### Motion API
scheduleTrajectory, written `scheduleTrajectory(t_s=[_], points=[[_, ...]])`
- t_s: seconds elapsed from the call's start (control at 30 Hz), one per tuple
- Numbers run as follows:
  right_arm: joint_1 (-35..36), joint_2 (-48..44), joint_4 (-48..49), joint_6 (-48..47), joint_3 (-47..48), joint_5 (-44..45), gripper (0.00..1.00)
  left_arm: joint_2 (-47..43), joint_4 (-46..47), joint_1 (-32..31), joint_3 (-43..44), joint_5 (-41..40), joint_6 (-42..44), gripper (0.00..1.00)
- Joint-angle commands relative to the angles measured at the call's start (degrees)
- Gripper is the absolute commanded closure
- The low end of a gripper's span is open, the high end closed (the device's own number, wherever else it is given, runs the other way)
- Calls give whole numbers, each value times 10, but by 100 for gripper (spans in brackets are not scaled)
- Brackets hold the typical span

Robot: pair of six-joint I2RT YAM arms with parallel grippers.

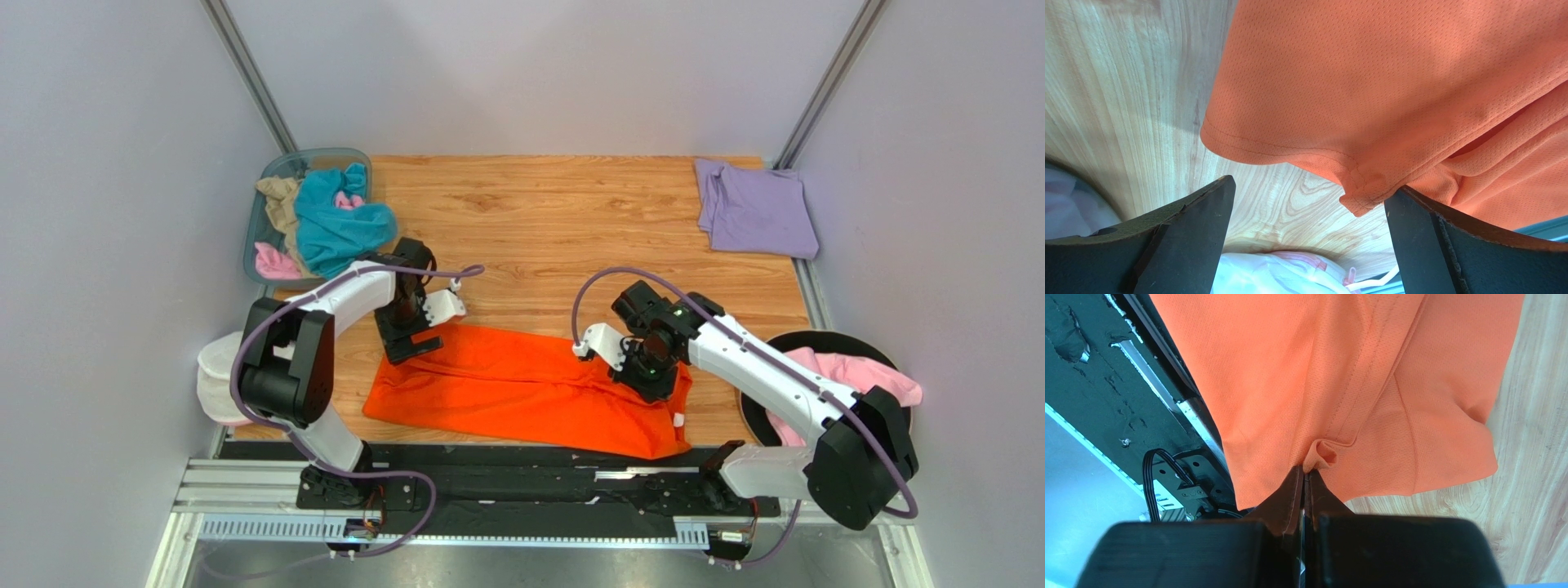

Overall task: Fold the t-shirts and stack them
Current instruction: Fold the tshirt

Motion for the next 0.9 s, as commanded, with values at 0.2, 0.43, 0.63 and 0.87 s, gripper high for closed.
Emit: scheduleTrajectory(t_s=[0.2,0.43,0.63,0.87], points=[[41,-13,-33,-1,8,13,100,5,-17,0,27,-7,-12,1],[63,-10,-41,11,12,22,100,13,-13,0,23,-7,-12,1],[77,13,-43,15,12,24,80,12,-11,0,23,-9,-8,1],[98,21,-44,15,13,30,57,14,-4,0,22,-19,-2,1]])
